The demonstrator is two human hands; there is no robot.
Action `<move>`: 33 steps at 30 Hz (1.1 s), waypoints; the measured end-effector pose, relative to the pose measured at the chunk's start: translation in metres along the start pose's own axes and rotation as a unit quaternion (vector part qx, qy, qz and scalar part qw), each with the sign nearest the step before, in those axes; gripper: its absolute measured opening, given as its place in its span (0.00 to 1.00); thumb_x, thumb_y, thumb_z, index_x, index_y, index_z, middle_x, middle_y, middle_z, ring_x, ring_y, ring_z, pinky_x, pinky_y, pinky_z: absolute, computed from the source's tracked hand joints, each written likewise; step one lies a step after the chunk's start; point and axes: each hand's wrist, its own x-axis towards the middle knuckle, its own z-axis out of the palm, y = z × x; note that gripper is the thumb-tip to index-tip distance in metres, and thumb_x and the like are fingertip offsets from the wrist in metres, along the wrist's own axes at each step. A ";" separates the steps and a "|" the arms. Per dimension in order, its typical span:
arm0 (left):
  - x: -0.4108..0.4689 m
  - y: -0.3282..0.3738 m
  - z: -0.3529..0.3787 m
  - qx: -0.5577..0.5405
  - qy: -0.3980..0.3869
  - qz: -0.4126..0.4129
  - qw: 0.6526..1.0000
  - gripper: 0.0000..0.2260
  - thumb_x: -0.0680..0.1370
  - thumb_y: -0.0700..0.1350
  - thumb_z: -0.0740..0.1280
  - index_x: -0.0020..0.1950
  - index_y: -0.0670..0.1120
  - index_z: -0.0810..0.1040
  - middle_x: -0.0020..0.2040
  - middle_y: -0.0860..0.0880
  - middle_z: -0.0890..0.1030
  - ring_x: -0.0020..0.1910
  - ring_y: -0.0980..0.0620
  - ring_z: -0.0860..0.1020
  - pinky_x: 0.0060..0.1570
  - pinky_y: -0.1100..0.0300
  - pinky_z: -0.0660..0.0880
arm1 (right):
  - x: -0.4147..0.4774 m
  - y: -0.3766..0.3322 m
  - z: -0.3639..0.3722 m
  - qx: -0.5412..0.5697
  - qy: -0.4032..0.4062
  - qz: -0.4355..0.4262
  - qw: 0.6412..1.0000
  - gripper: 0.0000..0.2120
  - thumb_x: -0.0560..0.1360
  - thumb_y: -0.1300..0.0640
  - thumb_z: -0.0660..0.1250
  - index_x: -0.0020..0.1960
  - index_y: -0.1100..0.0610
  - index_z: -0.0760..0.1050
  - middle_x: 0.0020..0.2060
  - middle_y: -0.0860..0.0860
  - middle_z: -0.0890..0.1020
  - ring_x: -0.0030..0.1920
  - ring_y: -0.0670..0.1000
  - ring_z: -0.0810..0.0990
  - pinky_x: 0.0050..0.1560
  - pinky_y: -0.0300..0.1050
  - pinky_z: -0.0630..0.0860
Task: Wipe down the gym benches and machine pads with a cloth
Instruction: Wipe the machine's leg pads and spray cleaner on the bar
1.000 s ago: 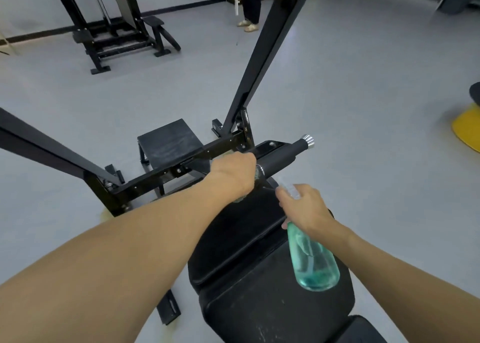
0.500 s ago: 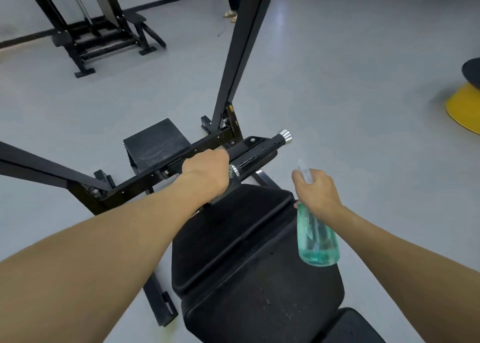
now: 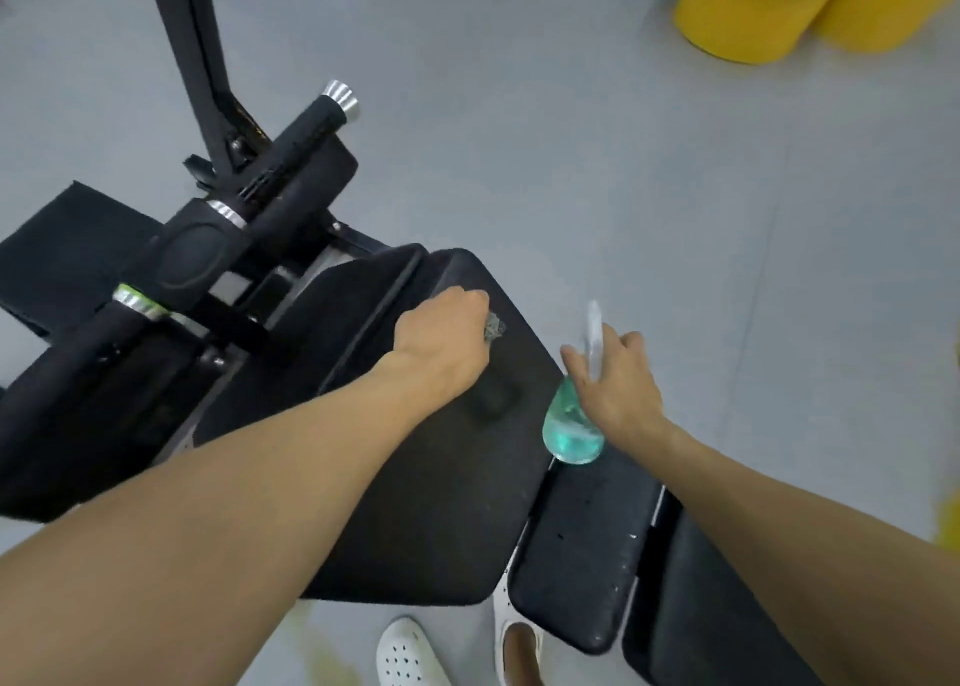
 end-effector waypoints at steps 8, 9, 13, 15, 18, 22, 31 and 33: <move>0.006 0.033 0.045 -0.007 -0.057 0.053 0.997 0.06 0.75 0.38 0.62 0.49 0.46 0.76 0.44 0.48 0.79 0.42 0.46 0.78 0.39 0.52 0.75 | -0.042 0.075 0.011 -0.004 0.099 0.091 0.991 0.19 0.80 0.42 0.61 0.51 0.59 0.70 0.44 0.53 0.73 0.39 0.52 0.71 0.40 0.45 0.66; 0.008 0.037 0.048 -0.010 -0.062 0.059 0.996 0.06 0.75 0.38 0.62 0.49 0.46 0.76 0.44 0.48 0.80 0.42 0.46 0.79 0.41 0.51 0.77 | -0.048 0.082 0.014 -0.013 0.092 0.098 0.991 0.19 0.80 0.43 0.61 0.52 0.60 0.70 0.45 0.53 0.73 0.40 0.53 0.72 0.41 0.46 0.67; 0.009 0.046 0.054 -0.013 -0.069 0.067 0.995 0.06 0.76 0.39 0.64 0.51 0.46 0.77 0.46 0.48 0.80 0.44 0.45 0.79 0.41 0.53 0.76 | -0.072 0.108 0.020 0.006 0.034 0.141 0.989 0.14 0.80 0.49 0.62 0.55 0.60 0.70 0.50 0.54 0.74 0.43 0.53 0.74 0.43 0.46 0.70; 0.008 0.048 0.053 -0.014 -0.065 0.074 0.995 0.05 0.76 0.40 0.65 0.51 0.46 0.77 0.46 0.47 0.80 0.44 0.45 0.79 0.39 0.53 0.75 | -0.079 0.112 0.019 0.025 -0.021 0.154 0.988 0.11 0.79 0.55 0.65 0.57 0.60 0.69 0.53 0.56 0.73 0.43 0.51 0.73 0.40 0.42 0.69; 0.003 0.049 0.043 -0.042 -0.067 0.074 0.994 0.05 0.77 0.42 0.65 0.51 0.46 0.78 0.46 0.47 0.81 0.45 0.44 0.79 0.41 0.53 0.76 | -0.085 0.099 0.010 0.015 -0.092 0.195 0.976 0.29 0.71 0.52 0.74 0.65 0.58 0.63 0.59 0.55 0.70 0.52 0.53 0.73 0.51 0.49 0.74; 0.002 0.045 0.018 -0.148 -0.061 0.058 0.985 0.06 0.76 0.46 0.68 0.51 0.45 0.78 0.46 0.47 0.81 0.46 0.46 0.80 0.45 0.50 0.80 | -0.080 0.051 -0.016 -0.115 0.051 0.183 0.975 0.45 0.70 0.37 0.70 0.76 0.55 0.53 0.65 0.56 0.66 0.65 0.58 0.66 0.64 0.57 0.65; 0.015 0.009 -0.101 -0.542 -0.137 -0.137 0.818 0.31 0.76 0.67 0.59 0.66 0.43 0.66 0.56 0.43 0.78 0.55 0.44 0.81 0.59 0.45 0.78 | -0.033 -0.153 -0.048 0.378 -0.088 -0.163 0.907 0.26 0.77 0.52 0.64 0.71 0.35 0.62 0.69 0.45 0.70 0.66 0.42 0.73 0.65 0.45 0.74; 0.021 -0.012 -0.126 -0.574 -0.173 -0.148 0.787 0.38 0.77 0.71 0.52 0.69 0.40 0.70 0.60 0.39 0.79 0.58 0.42 0.81 0.58 0.48 0.79 | -0.017 -0.183 -0.048 0.390 -0.099 -0.170 0.899 0.22 0.76 0.54 0.65 0.66 0.38 0.68 0.63 0.46 0.76 0.62 0.43 0.76 0.62 0.48 0.76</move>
